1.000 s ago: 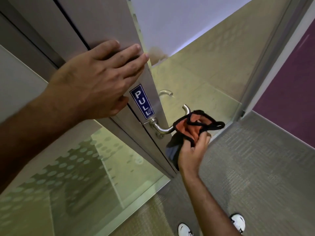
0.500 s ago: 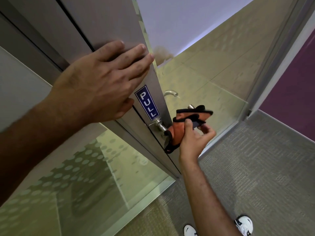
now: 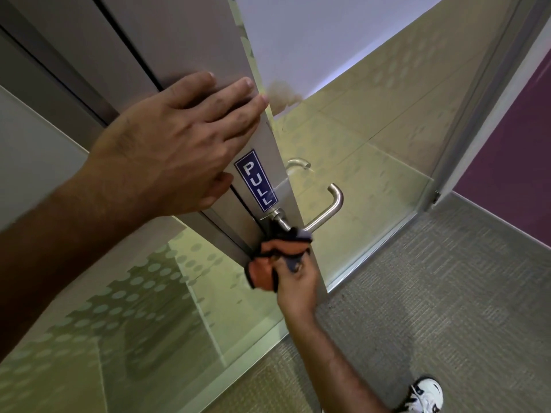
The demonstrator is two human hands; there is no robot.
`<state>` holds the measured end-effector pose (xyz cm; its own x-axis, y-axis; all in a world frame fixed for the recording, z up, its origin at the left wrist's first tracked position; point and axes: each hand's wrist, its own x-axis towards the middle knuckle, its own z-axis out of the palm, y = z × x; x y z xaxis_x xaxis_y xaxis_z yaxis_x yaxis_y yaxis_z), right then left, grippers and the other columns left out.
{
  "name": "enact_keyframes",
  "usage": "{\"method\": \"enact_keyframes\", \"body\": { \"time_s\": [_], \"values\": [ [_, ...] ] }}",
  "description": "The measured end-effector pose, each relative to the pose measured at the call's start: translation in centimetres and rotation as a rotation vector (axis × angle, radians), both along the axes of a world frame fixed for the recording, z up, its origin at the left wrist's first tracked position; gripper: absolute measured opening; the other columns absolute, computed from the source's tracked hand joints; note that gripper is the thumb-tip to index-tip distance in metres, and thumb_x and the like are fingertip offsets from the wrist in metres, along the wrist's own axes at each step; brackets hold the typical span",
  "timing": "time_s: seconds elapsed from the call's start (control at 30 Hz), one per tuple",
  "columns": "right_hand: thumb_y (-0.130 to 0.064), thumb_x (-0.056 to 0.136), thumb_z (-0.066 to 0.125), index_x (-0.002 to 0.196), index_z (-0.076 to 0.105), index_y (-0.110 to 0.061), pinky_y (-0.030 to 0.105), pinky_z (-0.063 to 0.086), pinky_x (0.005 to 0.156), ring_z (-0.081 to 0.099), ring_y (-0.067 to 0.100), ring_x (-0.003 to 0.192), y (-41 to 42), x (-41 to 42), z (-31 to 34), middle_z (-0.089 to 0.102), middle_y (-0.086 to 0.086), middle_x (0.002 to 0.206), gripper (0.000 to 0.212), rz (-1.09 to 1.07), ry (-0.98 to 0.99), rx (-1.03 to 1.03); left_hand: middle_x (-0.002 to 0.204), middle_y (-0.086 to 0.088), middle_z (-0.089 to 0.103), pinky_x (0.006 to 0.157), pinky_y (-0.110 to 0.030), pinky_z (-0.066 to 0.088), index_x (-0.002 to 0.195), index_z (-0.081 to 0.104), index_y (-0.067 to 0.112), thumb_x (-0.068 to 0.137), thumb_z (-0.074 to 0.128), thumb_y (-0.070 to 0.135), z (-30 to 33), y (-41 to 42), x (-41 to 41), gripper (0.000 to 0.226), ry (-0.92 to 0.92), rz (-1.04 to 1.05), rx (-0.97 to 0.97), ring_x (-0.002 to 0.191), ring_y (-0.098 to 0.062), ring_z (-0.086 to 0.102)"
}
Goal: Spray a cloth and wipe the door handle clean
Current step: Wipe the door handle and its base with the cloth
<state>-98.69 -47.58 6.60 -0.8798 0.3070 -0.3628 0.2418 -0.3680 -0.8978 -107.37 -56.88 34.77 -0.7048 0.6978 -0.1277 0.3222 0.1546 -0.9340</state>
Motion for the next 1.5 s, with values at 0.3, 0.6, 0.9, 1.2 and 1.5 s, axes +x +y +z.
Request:
{"method": "enact_keyframes", "body": {
  "time_s": [0.3,0.6,0.9,1.2,1.5],
  "values": [
    [-0.023,0.071,0.084,0.102,0.056,-0.048,0.014,0.057,0.074,0.072,0.001,0.094,4.5,2.7,4.6,0.073,-0.019,0.104,0.049,-0.219,0.315,0.107,0.176,-0.018,0.010,0.129,-0.050,0.020,0.163,0.013,0.000,0.097,0.003,0.050,0.3,0.1,0.6,0.083,-0.040,-0.004,0.025,0.163,-0.034,0.016],
    [-0.005,0.085,0.077,0.112,0.072,-0.010,0.044,0.059,0.094,0.070,0.031,0.113,3.3,-4.2,7.5,0.074,0.011,0.123,0.028,-0.191,0.596,0.898,0.176,-0.016,0.012,0.128,-0.050,0.018,0.163,0.015,0.001,0.096,-0.005,0.045,0.0,0.0,0.4,0.083,-0.053,0.012,0.017,0.163,-0.032,0.016],
    [-0.018,0.079,0.082,0.106,0.074,-0.016,0.044,0.038,0.107,0.061,0.021,0.117,4.0,-4.5,3.5,0.076,0.003,0.114,0.028,0.192,0.603,1.313,0.176,-0.018,0.012,0.128,-0.049,0.024,0.161,0.015,-0.001,0.097,0.005,0.048,0.1,0.2,0.6,0.082,-0.043,0.009,0.016,0.163,-0.034,0.018],
    [-0.014,0.093,0.063,0.104,0.075,-0.010,0.040,0.043,0.104,0.067,0.024,0.113,8.4,-7.0,2.1,0.077,0.006,0.112,0.017,0.486,1.261,1.471,0.176,-0.019,0.011,0.127,-0.051,0.023,0.163,0.012,-0.001,0.099,0.005,0.045,0.3,0.4,0.6,0.080,-0.055,0.001,0.034,0.163,-0.034,0.017],
    [-0.011,0.078,0.081,0.102,0.073,-0.012,0.045,0.053,0.090,0.067,0.024,0.110,7.7,-6.0,3.8,0.076,0.004,0.110,0.026,0.344,0.791,1.294,0.176,-0.020,0.007,0.127,-0.053,0.020,0.164,0.011,-0.001,0.098,0.000,0.046,0.0,0.0,0.5,0.082,-0.051,0.012,0.019,0.163,-0.035,0.013]
  ]
}}
